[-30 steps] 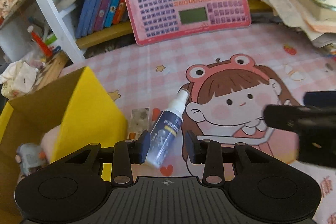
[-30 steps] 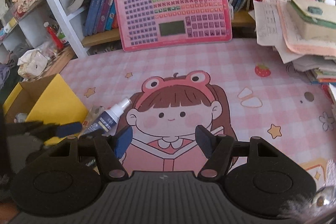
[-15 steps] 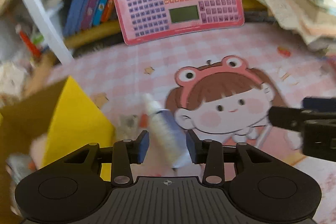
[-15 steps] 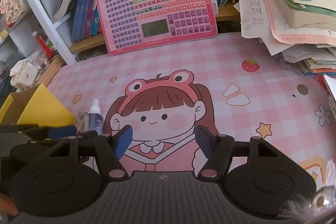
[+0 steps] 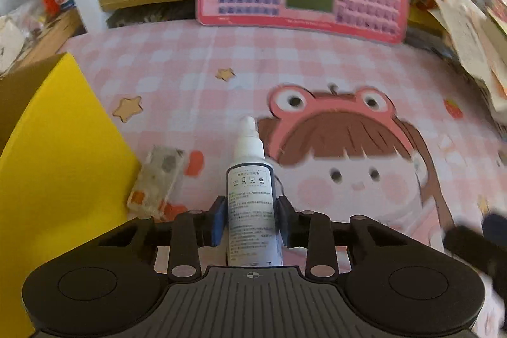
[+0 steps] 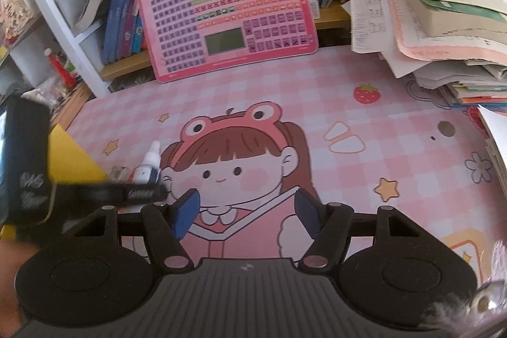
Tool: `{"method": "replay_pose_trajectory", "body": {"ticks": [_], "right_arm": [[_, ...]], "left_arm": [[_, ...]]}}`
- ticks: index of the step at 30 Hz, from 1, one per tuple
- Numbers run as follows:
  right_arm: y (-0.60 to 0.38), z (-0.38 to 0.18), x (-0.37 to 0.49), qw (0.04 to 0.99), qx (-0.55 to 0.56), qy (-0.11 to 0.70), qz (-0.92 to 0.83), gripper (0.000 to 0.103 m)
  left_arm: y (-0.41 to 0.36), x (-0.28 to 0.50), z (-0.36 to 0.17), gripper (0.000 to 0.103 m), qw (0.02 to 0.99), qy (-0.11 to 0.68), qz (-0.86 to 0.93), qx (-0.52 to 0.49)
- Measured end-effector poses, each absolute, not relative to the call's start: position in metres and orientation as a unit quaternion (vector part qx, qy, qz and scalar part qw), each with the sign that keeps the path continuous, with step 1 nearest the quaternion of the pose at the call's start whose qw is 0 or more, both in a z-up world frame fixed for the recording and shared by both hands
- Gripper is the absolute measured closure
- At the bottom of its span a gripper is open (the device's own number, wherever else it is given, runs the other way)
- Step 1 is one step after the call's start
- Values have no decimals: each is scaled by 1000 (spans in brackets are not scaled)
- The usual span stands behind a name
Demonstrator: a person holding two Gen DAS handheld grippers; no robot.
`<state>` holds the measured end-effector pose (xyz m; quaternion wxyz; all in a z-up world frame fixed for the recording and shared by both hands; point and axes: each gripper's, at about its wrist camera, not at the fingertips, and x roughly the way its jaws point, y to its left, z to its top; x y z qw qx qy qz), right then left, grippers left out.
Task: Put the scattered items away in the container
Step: 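Close the left gripper around the white spray bottle and lift it, then close the right gripper on the small card box while the left gripper holds the spray bottle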
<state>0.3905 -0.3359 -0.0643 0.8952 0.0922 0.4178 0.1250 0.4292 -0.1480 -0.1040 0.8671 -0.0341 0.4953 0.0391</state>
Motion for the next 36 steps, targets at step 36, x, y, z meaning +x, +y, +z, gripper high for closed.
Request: {"method": "replay_pose_trajectory", "body": {"ticks": [36], "right_arm": [[-124,-119,457,757,-238,351,496,29]], "left_arm": [[-145,298,-75,71,852,520,-34,-53]]}}
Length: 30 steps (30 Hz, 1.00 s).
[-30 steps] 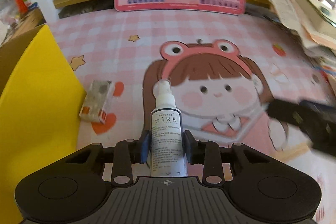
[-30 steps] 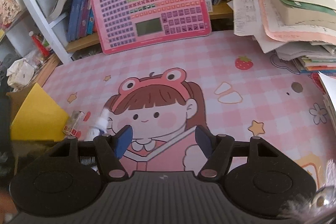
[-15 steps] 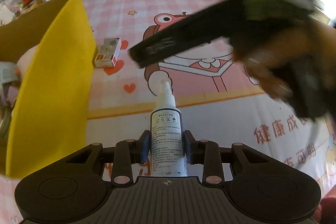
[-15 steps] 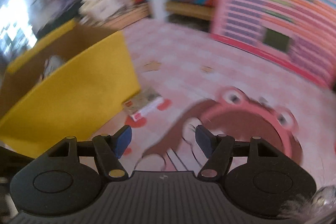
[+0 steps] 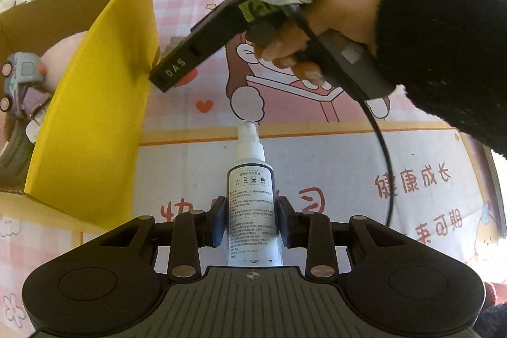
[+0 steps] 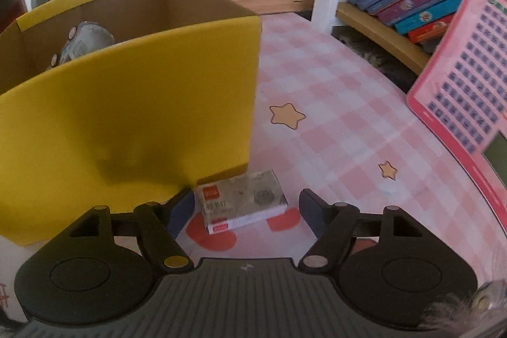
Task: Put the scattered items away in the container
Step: 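Close the right gripper on the small card box while the left gripper holds the spray bottle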
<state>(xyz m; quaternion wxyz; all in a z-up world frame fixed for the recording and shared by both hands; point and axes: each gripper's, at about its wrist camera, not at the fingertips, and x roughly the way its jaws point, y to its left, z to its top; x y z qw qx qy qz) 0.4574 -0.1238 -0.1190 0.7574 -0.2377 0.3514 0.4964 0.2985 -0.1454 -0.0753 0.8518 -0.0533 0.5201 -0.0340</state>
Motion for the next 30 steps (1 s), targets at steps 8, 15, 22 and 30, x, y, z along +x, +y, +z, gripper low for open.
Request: {"method": "replay_pose_trajectory", "body": {"ticks": [8,15,22,30], "right_arm": [[-138,-117,457,764,-223,365,483,46],[-178,-106,446,784,-199,370,457,46],[-218,-93,438,810,-155,386,413,46],[-267,-67,405,858,-88,397,315,46]], "left_arm": [[-147,303,-66,71,855,514,-40,-62],[-157,305,-65,71,856,511,-58,-55],[-159,305,-64,71,858,506,-77,-50],[-161,296,-45,71,863,487,-124,-49]]}}
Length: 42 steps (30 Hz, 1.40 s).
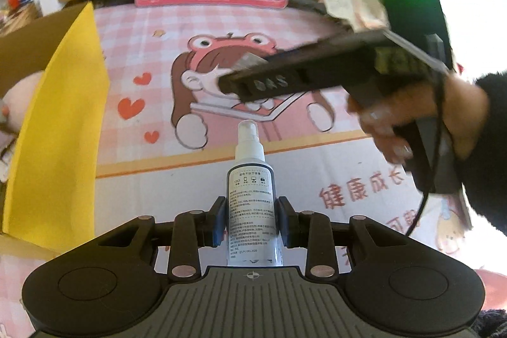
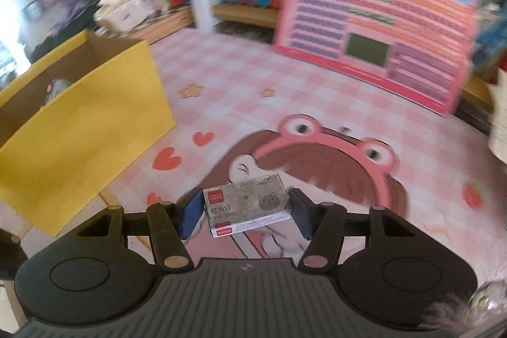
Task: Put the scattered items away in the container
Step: 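Close the right gripper on the small card box while the left gripper holds the spray bottle, then carry the card box with the right gripper while the left gripper carries the spray bottle to the box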
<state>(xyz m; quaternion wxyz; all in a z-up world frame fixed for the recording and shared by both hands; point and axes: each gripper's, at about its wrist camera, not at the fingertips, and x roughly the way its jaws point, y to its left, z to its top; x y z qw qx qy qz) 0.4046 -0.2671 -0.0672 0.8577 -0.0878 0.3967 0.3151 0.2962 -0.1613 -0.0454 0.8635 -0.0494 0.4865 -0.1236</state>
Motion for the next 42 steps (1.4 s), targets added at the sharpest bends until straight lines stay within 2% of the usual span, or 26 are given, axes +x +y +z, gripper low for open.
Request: {"method": "replay_pose_trajectory", "body": {"ticks": [9,18,36,42], "right_arm": [[-311,-44,335,893,-8,423,156,46],[-315,-25,264,894,84,432,82,46],[-218,-1,136,922,64,375,68,46],[-183,-10,84,918,44,386,81,46]], "left_arm": [[-140,276,-24,71,869,455,-179,-80],[-99,245,-8,71,871,424,-211,-130],[6,115,-4,71,880,393,-202,-176],[38,74,-12,71,873,399,-199,-197]]}}
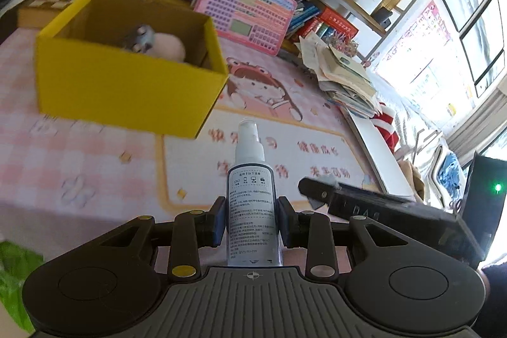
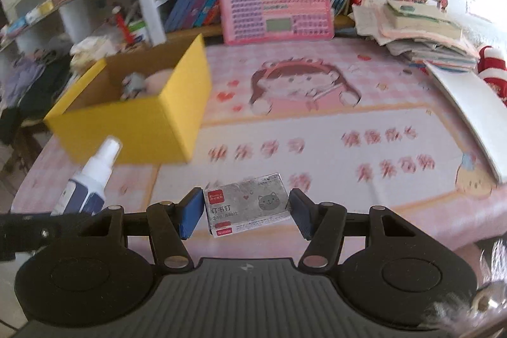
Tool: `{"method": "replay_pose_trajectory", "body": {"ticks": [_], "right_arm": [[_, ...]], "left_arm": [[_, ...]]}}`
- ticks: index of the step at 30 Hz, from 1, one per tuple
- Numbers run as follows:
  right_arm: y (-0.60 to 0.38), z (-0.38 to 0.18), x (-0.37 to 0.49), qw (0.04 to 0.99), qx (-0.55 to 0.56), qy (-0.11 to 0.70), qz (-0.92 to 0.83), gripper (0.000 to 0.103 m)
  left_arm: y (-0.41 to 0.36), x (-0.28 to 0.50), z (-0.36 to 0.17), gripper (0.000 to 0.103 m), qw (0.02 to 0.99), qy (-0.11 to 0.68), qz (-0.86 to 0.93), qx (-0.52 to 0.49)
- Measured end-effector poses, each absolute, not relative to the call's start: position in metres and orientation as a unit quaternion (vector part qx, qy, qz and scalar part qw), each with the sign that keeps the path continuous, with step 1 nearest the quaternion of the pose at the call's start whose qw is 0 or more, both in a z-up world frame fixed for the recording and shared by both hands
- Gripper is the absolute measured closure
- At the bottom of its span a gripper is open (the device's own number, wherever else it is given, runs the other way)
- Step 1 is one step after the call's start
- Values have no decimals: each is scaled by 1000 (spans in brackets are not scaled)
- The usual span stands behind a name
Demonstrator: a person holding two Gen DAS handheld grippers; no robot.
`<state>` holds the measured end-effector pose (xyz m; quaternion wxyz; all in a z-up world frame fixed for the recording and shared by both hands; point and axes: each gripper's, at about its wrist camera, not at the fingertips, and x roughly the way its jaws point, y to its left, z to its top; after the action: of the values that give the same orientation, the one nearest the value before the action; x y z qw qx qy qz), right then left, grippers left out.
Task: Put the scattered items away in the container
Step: 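Carry the card box with the right gripper while the left gripper carries the spray bottle to the box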
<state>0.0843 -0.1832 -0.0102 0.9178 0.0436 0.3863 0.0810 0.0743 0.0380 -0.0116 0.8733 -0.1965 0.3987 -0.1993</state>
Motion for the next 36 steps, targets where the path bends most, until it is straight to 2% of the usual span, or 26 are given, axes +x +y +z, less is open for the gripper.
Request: {"method": "replay_pose_trajectory", "body": {"ticks": [13,36], "right_arm": [[-124,-3,35,910,-25,388,146,46],[-70,-2,32,897,-75,385,203,46]], "left_arm": [[92,32,-15,71,874,387,-165,-243],[135,19,-17,71,877,379,-136,-262]]}}
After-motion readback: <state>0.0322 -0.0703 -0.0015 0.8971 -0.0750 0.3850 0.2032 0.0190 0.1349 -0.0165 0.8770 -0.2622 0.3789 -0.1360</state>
